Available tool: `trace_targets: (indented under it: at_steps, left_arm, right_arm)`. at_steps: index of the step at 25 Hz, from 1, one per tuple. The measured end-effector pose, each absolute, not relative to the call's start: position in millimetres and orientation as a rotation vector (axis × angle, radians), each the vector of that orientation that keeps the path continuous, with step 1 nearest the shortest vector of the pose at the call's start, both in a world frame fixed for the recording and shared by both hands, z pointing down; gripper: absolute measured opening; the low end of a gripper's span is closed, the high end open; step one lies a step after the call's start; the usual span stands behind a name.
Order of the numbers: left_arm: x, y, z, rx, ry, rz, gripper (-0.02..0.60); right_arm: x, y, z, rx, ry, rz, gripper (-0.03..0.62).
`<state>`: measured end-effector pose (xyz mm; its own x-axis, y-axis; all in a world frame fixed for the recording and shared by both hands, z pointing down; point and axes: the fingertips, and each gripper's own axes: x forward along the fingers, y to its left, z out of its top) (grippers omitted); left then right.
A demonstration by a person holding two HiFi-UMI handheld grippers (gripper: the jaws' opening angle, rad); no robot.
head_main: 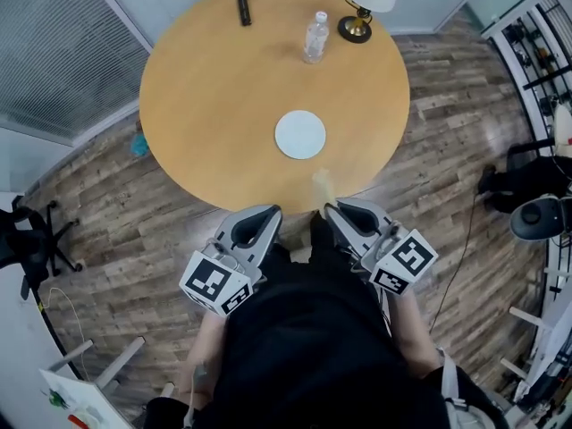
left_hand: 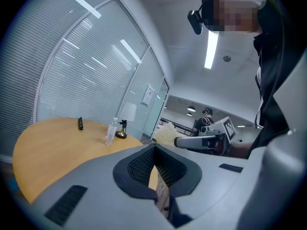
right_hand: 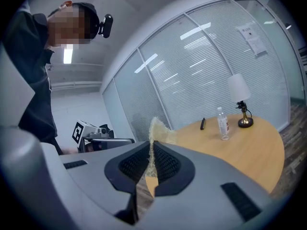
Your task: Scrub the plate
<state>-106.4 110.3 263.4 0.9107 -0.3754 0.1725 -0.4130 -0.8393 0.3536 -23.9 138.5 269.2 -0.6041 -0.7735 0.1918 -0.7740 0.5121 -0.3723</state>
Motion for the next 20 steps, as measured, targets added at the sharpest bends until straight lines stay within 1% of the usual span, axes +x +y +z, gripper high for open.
trace_targets:
  at_steps: [11, 20]
  left_arm:
    - [-61.4, 82.2, 254.9, 2.576, -0.837, 0.069, 0.011]
    - [-24.0, 70.5, 270.6, 2.480, -0.974, 0.090, 0.011]
  right_arm:
    - [22.6, 84.8, 259.9, 1.108, -2.781, 0.549, 0.029]
    - [47.9, 57.9, 286.4, 0.893, -2.792, 0.542, 0.028]
